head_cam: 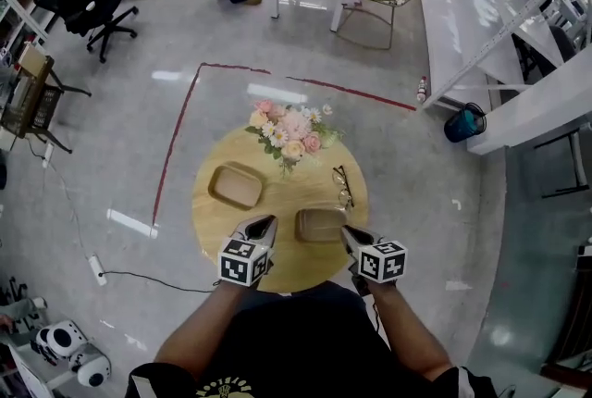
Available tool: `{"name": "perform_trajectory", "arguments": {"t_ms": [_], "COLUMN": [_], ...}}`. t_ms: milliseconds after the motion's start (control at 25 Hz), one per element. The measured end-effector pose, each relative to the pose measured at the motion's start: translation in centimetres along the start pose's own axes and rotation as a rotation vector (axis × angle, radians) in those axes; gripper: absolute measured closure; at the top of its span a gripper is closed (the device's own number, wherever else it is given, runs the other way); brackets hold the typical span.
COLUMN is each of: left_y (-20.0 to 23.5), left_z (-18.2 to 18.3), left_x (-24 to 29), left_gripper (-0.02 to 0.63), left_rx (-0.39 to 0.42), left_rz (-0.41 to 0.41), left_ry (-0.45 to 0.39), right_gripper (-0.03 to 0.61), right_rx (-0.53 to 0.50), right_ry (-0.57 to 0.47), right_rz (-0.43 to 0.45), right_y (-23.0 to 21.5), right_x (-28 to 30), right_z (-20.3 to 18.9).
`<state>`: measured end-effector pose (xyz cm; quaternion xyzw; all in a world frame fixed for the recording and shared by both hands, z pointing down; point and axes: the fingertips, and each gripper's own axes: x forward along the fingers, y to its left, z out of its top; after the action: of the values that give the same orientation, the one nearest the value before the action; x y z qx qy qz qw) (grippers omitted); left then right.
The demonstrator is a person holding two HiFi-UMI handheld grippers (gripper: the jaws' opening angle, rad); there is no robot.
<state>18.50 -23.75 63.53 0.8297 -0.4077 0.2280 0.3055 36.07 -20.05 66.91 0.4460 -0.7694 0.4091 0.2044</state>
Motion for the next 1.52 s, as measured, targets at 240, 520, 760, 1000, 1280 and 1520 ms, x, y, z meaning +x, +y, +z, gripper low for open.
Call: {"name": "perform_trajectory", "arguments": {"t_ms": [240, 520, 760, 1000, 1280, 1520], "left_y": [-0.3, 1.1, 1.8, 1.7, -0.5, -5.3], "left_z": [5.8, 10.0, 13.2, 15.8, 15.1, 13.7], "left_x": [-6.3, -12.7, -17.9, -21.1, -22.5, -24.4], "left_gripper": [0.612, 0.612, 0.612, 0.612, 0.612, 0.612], "left_rx": [0.108, 0.149, 0.18, 0.251, 0.255, 0.304], "left_rz": [-0.023, -0.09, -0.181, -0.22, -0.187, -0.142], "left_ry": [-0.17, -0.332, -0.462, -0.556, -0.601, -0.613], "right_gripper": [0.578, 0.578, 0.578, 0.578, 0.578, 0.578], "right_rx": [-0.07, -0.103, -0.142, -0.236, -0.337, -0.339], "right_ry": [-0.203, -0.351, -0.53, -0.664, -0.713, -0.761], "right_rz": [0.008, -0.015, -0.061, -0.134, -0.171, -0.126], "right_y": [6.1, 12.4, 17.9, 22.7, 24.2, 23.5], "right_x": [-2.0, -4.1, -8.1, -11.9, -16.1, -19.4], "right_z": [5.8, 8.5, 11.0, 13.2, 12.2, 11.1]}}
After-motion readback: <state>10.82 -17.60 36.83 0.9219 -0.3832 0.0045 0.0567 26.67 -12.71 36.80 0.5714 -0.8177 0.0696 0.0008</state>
